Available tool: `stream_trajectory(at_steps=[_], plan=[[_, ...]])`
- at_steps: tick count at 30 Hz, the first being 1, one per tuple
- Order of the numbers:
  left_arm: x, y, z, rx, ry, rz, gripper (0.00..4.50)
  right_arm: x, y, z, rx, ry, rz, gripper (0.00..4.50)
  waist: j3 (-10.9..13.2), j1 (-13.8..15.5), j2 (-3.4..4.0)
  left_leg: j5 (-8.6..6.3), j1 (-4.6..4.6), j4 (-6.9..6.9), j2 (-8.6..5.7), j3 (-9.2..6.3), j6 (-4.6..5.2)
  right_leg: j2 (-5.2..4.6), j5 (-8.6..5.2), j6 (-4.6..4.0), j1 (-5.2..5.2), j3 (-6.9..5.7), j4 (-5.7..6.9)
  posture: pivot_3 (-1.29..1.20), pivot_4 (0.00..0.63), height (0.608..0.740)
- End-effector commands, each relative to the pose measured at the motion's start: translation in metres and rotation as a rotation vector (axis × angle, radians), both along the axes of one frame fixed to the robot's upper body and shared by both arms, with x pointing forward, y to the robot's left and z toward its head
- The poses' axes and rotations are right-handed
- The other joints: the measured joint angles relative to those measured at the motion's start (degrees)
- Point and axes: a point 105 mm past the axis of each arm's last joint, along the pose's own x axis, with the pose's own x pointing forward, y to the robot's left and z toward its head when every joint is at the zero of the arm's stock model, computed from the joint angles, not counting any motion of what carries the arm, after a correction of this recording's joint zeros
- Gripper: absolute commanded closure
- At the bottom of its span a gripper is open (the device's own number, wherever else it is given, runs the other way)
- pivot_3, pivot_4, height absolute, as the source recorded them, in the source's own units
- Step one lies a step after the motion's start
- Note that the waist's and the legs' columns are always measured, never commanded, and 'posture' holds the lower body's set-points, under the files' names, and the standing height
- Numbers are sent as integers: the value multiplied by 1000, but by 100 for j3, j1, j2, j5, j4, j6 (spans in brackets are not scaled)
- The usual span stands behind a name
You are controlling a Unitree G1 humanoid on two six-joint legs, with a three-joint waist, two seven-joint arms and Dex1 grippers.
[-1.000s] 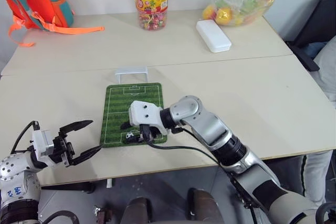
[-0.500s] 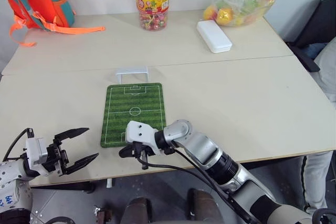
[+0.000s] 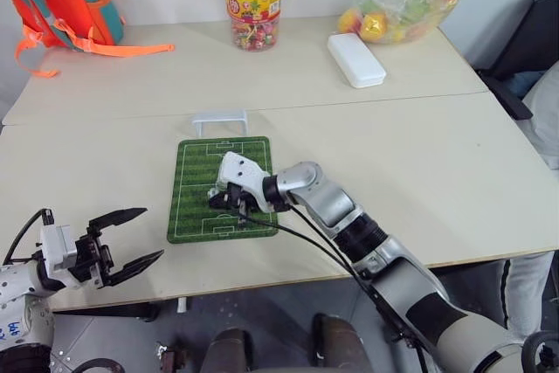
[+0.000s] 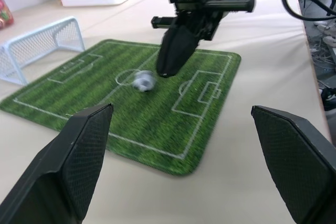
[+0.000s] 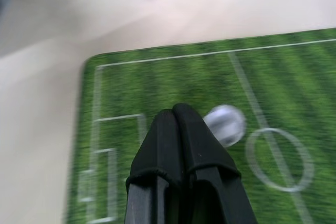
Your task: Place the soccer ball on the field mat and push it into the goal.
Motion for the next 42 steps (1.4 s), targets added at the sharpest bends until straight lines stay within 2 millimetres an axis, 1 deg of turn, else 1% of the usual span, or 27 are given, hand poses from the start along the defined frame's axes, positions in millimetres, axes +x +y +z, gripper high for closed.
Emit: stream_trajectory(at_steps=[1,3,6,9,12,14,18,21,25,28,29,31,33,35,38,40,42], plan=[[3,1,4,6,-18,7,0,17,-2,15,44,-57,-49,4474,0,-7,0,0,1,0,0,1,0,0,0,0,0,0,0,0,150,740],[5,2,4,6,-21,12,0,27,-4,21,63,-69,-90,4474,1,-12,1,0,1,0,0,2,0,0,0,0,0,0,0,0,150,740],[10,2,4,7,-21,21,0,36,-7,39,119,-85,-124,4474,1,-16,1,0,0,0,0,3,0,0,0,0,-2,1,0,0,150,740],[14,5,5,6,-13,47,0,35,-15,62,191,-111,-101,4474,1,-20,1,0,0,0,1,3,0,0,0,0,-2,0,0,0,150,740],[17,8,6,14,-17,73,0,34,-23,73,226,-118,-88,4474,1,-20,1,0,0,-2,1,3,0,0,0,0,-2,0,0,0,150,740],[20,11,8,15,-24,88,0,35,-34,74,227,-128,-86,4474,1,-17,1,0,1,-2,1,4,0,0,0,0,-2,-1,0,0,150,740],[25,13,11,14,-34,105,0,40,-47,72,216,-148,-111,4474,1,-13,1,0,0,0,1,5,0,0,0,0,-2,0,0,0,150,740],[29,18,16,-12,-35,148,0,40,-62,75,215,-153,-118,4474,1,-13,1,0,0,0,1,6,0,0,0,0,-2,0,0,0,150,740],[32,27,20,-51,-1,217,0,37,-89,73,202,-164,-103,4474,1,-5,0,0,0,-1,1,5,0,0,0,0,-2,0,-1,0,150,740],[35,44,19,-77,47,352,0,32,-114,66,190,-173,-89,4474,1,2,0,0,0,-1,1,6,0,0,0,0,-2,0,-1,0,150,740],[34,52,16,-72,74,408,0,28,-127,58,181,-158,-67,4313,1,6,0,0,0,-2,1,6,1,-1,0,0,-2,0,-1,0,150,740],[27,66,13,-59,74,473,0,21,-158,36,139,-143,-42,3872,1,15,-2,-1,0,-3,1,6,1,-1,0,0,-1,-1,-4,0,150,740],[23,71,13,-67,73,500,0,17,-179,26,133,-141,-30,3193,3,23,-5,-4,0,-4,0,11,4,-1,0,0,0,0,-10,0,150,740],[18,71,14,-85,72,501,0,15,-193,22,137,-139,-12,2484,7,22,-2,-4,0,-4,0,16,5,-1,0,0,0,1,-12,0,150,740],[8,84,12,-81,75,549,0,16,-217,14,107,-129,-30,1476,7,-4,-2,-4,10,0,5,28,4,-1,1,-1,0,6,-8,0,150,740],[4,90,15,-83,69,569,0,18,-228,14,110,-127,-52,766,7,-2,-2,-4,13,1,6,31,4,-1,2,-3,0,8,-7,0,150,740],[0,99,18,-88,64,602,0,25,-240,17,127,-144,-110,102,7,5,-2,-4,13,1,7,32,4,-1,2,-3,0,8,-8,0,150,740]])
